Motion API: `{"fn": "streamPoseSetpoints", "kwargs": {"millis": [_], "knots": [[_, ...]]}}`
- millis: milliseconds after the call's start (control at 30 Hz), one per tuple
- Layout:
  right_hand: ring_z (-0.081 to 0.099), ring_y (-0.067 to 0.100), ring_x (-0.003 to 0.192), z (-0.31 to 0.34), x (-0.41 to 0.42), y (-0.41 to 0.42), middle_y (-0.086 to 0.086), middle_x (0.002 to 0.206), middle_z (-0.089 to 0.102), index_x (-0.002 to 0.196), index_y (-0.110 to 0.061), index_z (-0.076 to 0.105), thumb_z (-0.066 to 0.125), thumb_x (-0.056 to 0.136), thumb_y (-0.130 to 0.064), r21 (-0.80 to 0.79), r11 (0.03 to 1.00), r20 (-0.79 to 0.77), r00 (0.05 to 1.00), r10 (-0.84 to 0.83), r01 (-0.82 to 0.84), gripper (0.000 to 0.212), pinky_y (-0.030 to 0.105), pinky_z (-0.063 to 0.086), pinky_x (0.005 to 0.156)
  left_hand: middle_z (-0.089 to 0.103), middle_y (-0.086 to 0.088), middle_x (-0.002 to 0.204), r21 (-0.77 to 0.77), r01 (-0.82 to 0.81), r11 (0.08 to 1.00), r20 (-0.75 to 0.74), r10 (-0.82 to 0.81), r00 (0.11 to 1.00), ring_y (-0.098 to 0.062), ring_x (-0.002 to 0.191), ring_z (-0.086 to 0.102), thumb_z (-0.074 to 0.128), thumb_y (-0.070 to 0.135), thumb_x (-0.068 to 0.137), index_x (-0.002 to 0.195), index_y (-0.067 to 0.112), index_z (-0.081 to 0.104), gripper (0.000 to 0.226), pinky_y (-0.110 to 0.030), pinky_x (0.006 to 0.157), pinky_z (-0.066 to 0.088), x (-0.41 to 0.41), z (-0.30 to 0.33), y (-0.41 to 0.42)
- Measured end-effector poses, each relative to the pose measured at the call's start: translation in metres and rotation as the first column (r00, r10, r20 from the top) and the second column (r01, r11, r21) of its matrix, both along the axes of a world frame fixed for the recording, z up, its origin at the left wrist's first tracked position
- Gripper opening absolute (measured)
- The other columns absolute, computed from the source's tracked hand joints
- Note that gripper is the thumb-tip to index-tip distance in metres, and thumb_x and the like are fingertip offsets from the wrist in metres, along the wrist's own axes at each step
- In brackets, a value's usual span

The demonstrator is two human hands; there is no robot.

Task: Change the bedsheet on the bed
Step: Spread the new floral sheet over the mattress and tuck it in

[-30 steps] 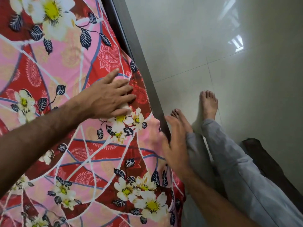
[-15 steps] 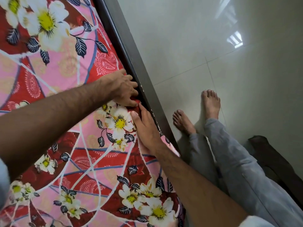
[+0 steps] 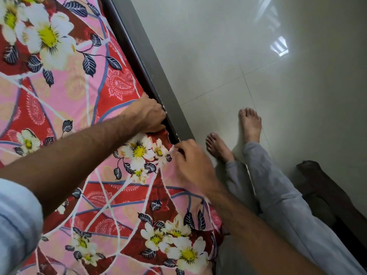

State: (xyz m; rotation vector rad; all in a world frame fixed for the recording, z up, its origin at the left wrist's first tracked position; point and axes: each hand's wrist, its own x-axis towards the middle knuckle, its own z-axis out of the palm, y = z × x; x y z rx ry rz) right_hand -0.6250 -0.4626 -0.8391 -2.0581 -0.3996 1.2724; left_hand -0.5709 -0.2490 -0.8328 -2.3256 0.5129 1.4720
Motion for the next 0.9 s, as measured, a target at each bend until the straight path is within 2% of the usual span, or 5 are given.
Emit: {"fn": "streamPoseSetpoints", "kwargs": {"millis": [167, 300, 533, 733, 900], "knots": [[0.054, -0.011, 0.098, -0.019, 0.007, -0.070, -0.007, 0.121, 0.059, 0.112, -0.014, 0.068, 0.055, 0.094, -0.004, -0.049, 0.944, -0.115, 0.937, -0.330, 0.327, 0.024, 0.015, 0.047, 0.097, 0.071, -0.003, 0.095, -0.035, 0.025, 0.999, 0.048, -0.023, 0.999, -0.024, 0.090, 0.071, 0.041, 0.063, 0.100, 0.110, 0.016, 0.067, 0.055, -0.052, 0.097, 0.053, 0.003, 0.007, -0.008], [0.059, 0.009, 0.119, -0.038, 0.004, -0.105, 0.004, 0.144, 0.055, 0.104, -0.013, 0.064, 0.058, 0.089, -0.002, -0.133, 0.911, -0.197, 0.890, -0.411, 0.391, 0.019, 0.006, 0.044, 0.092, 0.072, -0.001, 0.090, -0.152, 0.168, 0.974, 0.154, -0.145, 0.977, -0.024, 0.079, 0.068, 0.035, 0.048, 0.106, 0.097, 0.019, 0.068, 0.045, -0.046, 0.089, 0.049, -0.010, 0.018, -0.030], [0.064, 0.014, 0.101, -0.022, -0.040, -0.113, -0.002, 0.113, 0.064, 0.126, -0.016, 0.052, 0.078, 0.084, -0.035, -0.226, 0.973, -0.600, 0.783, -0.167, 0.035, 0.053, 0.033, 0.054, 0.091, 0.057, -0.013, 0.111, -0.320, 0.004, 0.947, 0.087, 0.025, 0.996, -0.033, 0.105, 0.055, 0.041, 0.041, 0.104, 0.116, 0.012, 0.060, 0.036, -0.067, 0.107, 0.032, -0.119, 0.061, -0.130], [0.049, 0.013, 0.112, 0.010, -0.090, -0.131, -0.008, 0.120, 0.050, 0.125, -0.028, 0.049, 0.062, 0.091, -0.021, -0.122, 0.979, 0.070, 0.985, -0.155, 0.163, 0.037, 0.044, 0.046, 0.097, 0.048, -0.023, 0.135, -0.321, -0.068, 0.945, -0.018, 0.066, 0.998, -0.046, 0.135, 0.039, 0.024, 0.037, 0.106, 0.136, 0.006, 0.047, 0.049, -0.071, 0.117, 0.012, -0.188, 0.059, -0.168], [0.038, -0.004, 0.136, 0.045, -0.133, -0.145, -0.021, 0.146, 0.044, 0.149, -0.039, 0.036, 0.044, 0.103, -0.049, 0.013, 0.981, -0.405, 0.898, -0.172, 0.194, 0.048, 0.033, 0.036, 0.114, 0.048, -0.020, 0.143, -0.225, 0.048, 0.973, -0.022, -0.054, 0.998, -0.041, 0.134, 0.043, 0.007, 0.048, 0.102, 0.142, 0.009, 0.048, 0.070, -0.065, 0.115, 0.022, -0.166, 0.035, -0.179]]}}
